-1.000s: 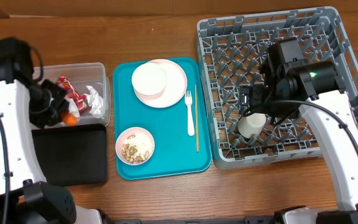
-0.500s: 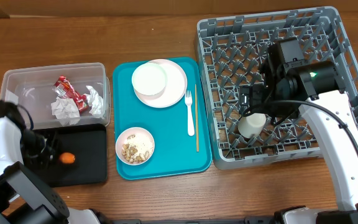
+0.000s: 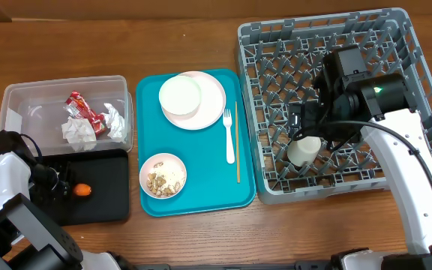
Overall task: Sort waste into correct bins and load items into the dishwasher
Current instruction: 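Carry the carrot left and place it on the black tray, then open the left gripper to release the carrot on the black tray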
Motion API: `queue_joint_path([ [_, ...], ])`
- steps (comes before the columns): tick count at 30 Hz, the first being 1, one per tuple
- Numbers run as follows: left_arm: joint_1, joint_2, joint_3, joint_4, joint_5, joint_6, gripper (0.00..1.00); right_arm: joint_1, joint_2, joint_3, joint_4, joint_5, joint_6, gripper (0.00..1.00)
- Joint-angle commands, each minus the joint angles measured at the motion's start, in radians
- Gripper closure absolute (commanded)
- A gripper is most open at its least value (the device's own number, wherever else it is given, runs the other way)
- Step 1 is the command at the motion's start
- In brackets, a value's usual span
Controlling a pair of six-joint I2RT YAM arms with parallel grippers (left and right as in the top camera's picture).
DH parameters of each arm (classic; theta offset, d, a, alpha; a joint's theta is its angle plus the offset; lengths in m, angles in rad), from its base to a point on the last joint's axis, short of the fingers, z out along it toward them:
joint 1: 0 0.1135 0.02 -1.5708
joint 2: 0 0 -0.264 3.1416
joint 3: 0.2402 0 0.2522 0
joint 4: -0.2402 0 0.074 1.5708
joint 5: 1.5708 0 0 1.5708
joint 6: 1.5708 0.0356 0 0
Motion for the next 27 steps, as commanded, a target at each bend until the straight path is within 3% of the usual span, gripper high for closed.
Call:
queue_joint_path([
  [1,0.000,-0.014,-0.010,-0.003,0.070,0.010,0.71,0.003,-0.011,0.020,0.005,-0.005,-0.006,0.00],
  [2,0.000,-0.014,-0.010,-0.003,0.084,0.012,0.70,0.003,-0.011,0.020,0.005,-0.005,-0.006,0.00],
  [5,0.000,-0.014,-0.010,-0.002,0.111,0.013,0.44,0.003,-0.011,0.020,0.005,-0.005,-0.006,0.00],
  [8,0.001,-0.014,-0.010,-0.002,0.123,0.013,0.37,0.003,-0.011,0.020,0.005,-0.005,-0.006,0.00],
  [10,0.001,-0.014,-0.006,0.000,0.133,0.026,0.20,0.003,-0.011,0.020,0.005,-0.005,-0.006,0.00],
  [16,0.001,-0.014,0.016,-0.014,0.124,0.127,0.21,0.003,-0.011,0.020,0.005,-0.005,-0.006,0.00],
  [26,0.000,-0.014,0.016,-0.083,0.005,0.141,0.21,0.003,-0.011,0.020,0.005,-0.005,-0.006,0.00],
  [27,0.000,-0.014,0.016,-0.095,-0.012,0.141,0.25,0.003,-0.011,0.020,0.005,-0.005,-0.006,0.00],
])
